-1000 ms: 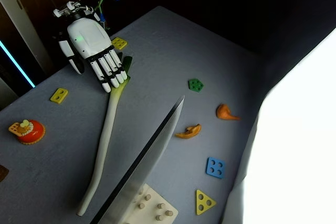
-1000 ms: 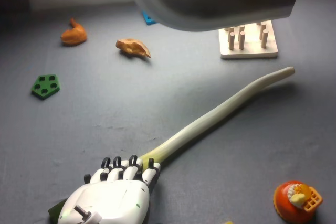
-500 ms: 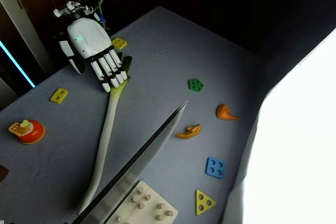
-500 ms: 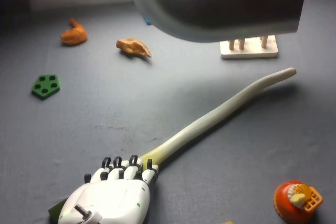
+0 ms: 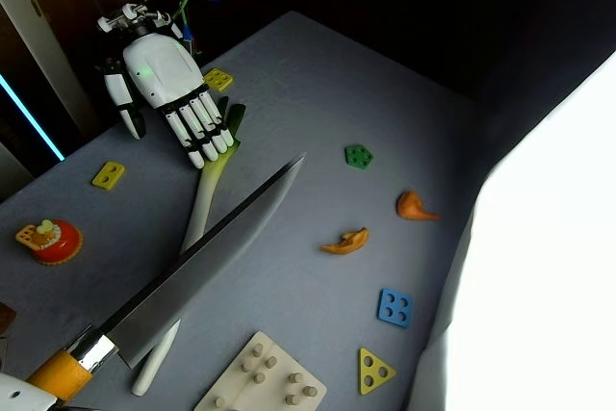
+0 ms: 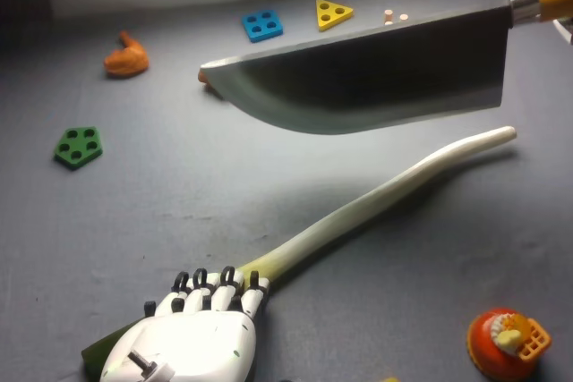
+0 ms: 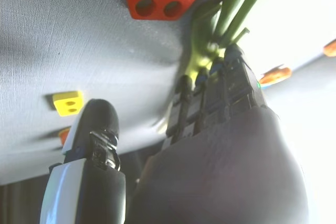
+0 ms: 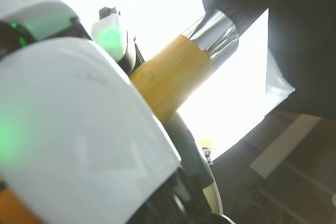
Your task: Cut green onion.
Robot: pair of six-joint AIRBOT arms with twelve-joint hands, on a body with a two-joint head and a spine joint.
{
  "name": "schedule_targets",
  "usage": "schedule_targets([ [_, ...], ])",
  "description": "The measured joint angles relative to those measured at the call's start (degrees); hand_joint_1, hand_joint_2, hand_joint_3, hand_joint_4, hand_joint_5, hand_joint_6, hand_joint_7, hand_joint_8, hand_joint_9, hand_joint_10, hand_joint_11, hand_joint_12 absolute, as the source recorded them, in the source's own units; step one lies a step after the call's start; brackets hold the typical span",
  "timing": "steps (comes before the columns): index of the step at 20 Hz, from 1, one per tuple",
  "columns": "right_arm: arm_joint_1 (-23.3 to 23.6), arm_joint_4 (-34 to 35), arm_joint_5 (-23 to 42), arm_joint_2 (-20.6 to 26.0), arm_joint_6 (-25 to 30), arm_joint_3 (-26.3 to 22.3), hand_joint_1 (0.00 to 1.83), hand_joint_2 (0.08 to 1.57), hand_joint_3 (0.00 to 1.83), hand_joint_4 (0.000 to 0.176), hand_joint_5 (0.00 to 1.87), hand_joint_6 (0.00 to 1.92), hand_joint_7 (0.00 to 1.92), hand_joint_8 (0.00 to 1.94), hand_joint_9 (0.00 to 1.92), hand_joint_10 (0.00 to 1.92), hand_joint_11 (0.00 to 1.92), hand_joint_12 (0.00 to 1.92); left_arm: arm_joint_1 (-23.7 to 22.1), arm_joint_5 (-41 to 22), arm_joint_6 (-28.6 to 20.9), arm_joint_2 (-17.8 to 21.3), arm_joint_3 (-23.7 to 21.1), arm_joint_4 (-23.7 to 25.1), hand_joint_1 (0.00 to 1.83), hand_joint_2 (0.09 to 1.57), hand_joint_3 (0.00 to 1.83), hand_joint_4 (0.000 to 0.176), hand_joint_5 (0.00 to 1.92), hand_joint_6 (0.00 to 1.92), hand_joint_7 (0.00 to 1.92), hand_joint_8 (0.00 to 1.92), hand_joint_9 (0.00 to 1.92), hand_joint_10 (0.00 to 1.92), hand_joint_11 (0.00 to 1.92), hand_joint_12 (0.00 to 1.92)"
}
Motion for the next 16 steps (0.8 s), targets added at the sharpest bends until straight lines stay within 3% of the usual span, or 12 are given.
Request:
schedule_targets([
  [2,0.0,3.8,1.1,-0.1,-2.3,-1.3,1.53,0.95,0.50,0.176,1.18,1.92,1.58,1.94,1.65,1.92,1.71,1.92,-0.1,0.0,0.2,0.0,0.0,0.0,0.30,1.42,0.02,0.000,0.00,0.00,0.00,0.00,0.00,0.00,0.00,0.00],
  [8,-2.1,8.3,6.0,-1.3,-6.0,-2.8,1.53,0.97,0.48,0.176,1.26,1.92,1.59,1.94,1.66,1.92,1.70,1.92,-0.1,0.0,0.2,0.0,0.0,-0.1,0.30,1.42,0.01,0.000,0.00,0.00,0.00,0.00,0.00,0.00,0.00,0.00],
  [14,-5.5,9.7,10.3,-3.4,-7.2,-3.5,1.55,0.93,0.54,0.176,1.35,1.92,1.58,1.94,1.62,1.92,1.69,1.92,-0.1,0.0,0.2,0.0,0.0,-0.1,0.41,1.41,0.00,0.000,0.02,0.00,0.00,0.00,0.00,0.00,0.00,0.00],
  [16,-5.9,9.8,11.6,-3.4,-8.0,-4.3,1.52,0.97,0.49,0.176,1.29,1.92,1.56,1.94,1.62,1.92,1.68,1.92,-0.1,0.0,0.2,0.0,0.0,0.0,0.41,1.41,0.00,0.000,0.02,0.00,0.01,0.00,0.01,0.01,0.00,0.00],
])
